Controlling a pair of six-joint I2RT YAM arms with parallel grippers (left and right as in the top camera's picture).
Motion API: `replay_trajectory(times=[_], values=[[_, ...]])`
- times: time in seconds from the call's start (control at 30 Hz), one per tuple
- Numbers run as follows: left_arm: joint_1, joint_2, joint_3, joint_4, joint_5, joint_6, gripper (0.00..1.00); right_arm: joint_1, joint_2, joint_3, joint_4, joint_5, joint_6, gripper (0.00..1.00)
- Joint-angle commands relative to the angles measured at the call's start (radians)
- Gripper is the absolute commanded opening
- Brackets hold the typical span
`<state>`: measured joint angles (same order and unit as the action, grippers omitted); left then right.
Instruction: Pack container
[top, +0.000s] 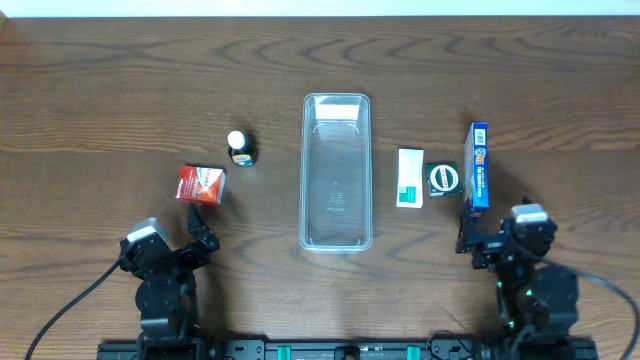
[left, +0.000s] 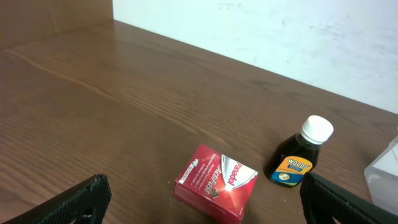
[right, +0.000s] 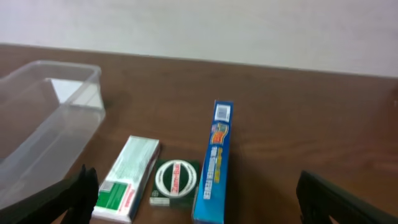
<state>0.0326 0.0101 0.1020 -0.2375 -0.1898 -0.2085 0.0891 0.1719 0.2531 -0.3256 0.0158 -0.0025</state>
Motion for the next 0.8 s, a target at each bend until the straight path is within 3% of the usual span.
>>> replay_trajectory(times=[0.0,0.3,0.4,0.5,0.6,0.77], values=[[0.005,-0.006,-0.025,-0.007,-0.001,0.005,0.98,-0.008,0.155,0.169,-0.069,0.005,0.027,0.99],[0.005,-0.006,-0.025,-0.007,-0.001,0.005,0.98,-0.008,0.773,0.737,-0.414,0.010,0.024,0.99],[0.005,-0.006,-0.025,-0.007,-0.001,0.005,0.98,-0.009,0.908,0.863,-0.471,-0.082,0.065,0.99],[0.006,-0.006,-0.025,-0.007,-0.001,0.005,0.98,-0.013,1.024,0.926,-0.488,-0.084,0.078,0.99],[0.006,-0.006,-0.025,-0.007,-0.001,0.005,0.98,-0.027,1.112,0.930,-0.490,0.022,0.143,0.81],[0.006,-0.006,-0.025,-0.007,-0.001,0.005,0.98,-0.058,1.273,0.931,-0.522,0.071,0.232,0.74]])
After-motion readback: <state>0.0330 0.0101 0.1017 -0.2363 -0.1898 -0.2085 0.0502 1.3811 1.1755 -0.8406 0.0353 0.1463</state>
